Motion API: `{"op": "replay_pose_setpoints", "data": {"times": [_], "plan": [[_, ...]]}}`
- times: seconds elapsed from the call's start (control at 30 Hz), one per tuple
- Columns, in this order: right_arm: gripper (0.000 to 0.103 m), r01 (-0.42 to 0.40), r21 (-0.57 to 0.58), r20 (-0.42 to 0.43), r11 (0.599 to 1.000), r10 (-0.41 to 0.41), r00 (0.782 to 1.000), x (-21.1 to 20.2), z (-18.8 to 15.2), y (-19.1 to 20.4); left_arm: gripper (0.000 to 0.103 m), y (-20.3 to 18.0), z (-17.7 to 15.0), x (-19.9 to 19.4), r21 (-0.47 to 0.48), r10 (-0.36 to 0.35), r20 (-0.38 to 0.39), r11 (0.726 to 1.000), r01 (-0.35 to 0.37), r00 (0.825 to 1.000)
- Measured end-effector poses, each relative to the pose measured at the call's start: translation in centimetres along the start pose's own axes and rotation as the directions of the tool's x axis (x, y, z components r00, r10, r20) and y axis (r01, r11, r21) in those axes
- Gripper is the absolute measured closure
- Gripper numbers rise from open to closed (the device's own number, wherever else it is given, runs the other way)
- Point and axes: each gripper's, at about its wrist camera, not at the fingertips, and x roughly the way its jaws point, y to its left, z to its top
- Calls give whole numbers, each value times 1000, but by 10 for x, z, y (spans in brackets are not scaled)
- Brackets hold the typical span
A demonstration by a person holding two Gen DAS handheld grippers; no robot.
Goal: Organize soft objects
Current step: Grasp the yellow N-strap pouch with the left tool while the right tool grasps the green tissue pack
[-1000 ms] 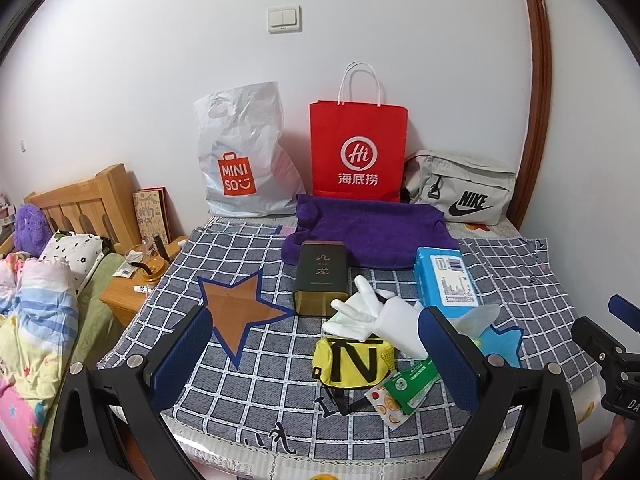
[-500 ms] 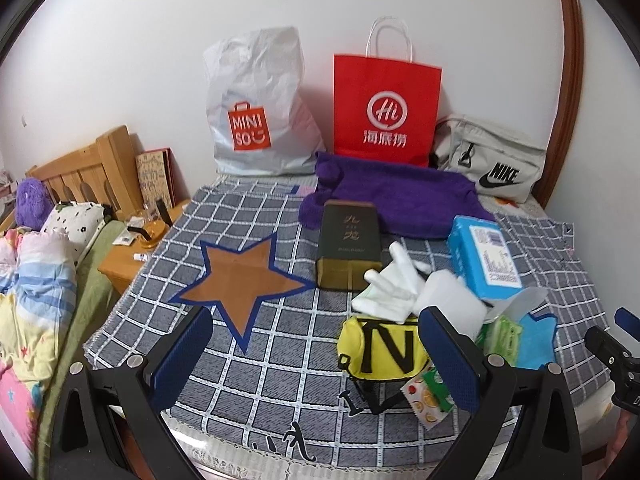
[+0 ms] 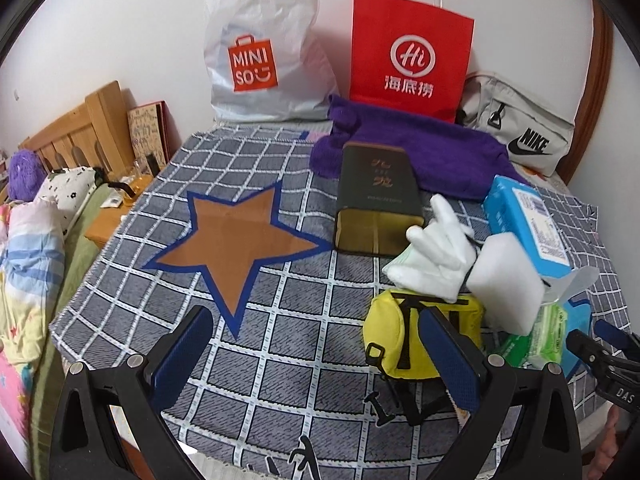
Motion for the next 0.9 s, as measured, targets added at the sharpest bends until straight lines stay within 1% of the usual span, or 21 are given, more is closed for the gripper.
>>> {"op": "replay_pose_setpoints", "data": {"times": [0.2,0.33,0.37,0.4,0.43,0.47,0.57,0.63,0.77,0.87,0.9], "plan": [[10,-4,34,-32,999,5,999,22,3,-2,0,-2,-2,18,5,-43,-31,999,44,999],[10,-10,65,-53,998,13,998,35,5,-4,0,-1,-4,27,-16,-114,-56,993,113,992],[12,-17,71,-54,997,21,998,37,5,-5,0,-1,-4,29,-19,-120,-58,993,119,991],[18,-27,74,-58,997,31,998,40,5,-5,0,-1,-4,30,-15,-118,-59,993,117,991],[21,-35,72,-66,997,40,997,42,5,-5,1,-2,-5,32,-8,-115,-61,993,114,992],[27,-48,66,-74,997,53,996,45,5,-5,2,-2,-5,34,-4,-116,-65,993,116,991],[36,-37,36,-67,999,39,997,45,6,-6,3,-5,-6,36,-3,-139,-71,990,139,988],[37,-45,26,-70,999,47,996,43,6,-7,4,-9,-7,38,7,-146,-75,989,147,986],[40,-44,2,-74,999,44,996,36,3,-10,12,-15,-9,43,26,-158,-89,987,161,983],[40,-39,-16,-66,999,38,997,27,1,-14,19,-19,-11,48,44,-159,-101,985,165,982],[40,-39,-19,-65,999,38,997,25,1,-15,23,-20,-11,50,48,-157,-105,986,162,982]]}}
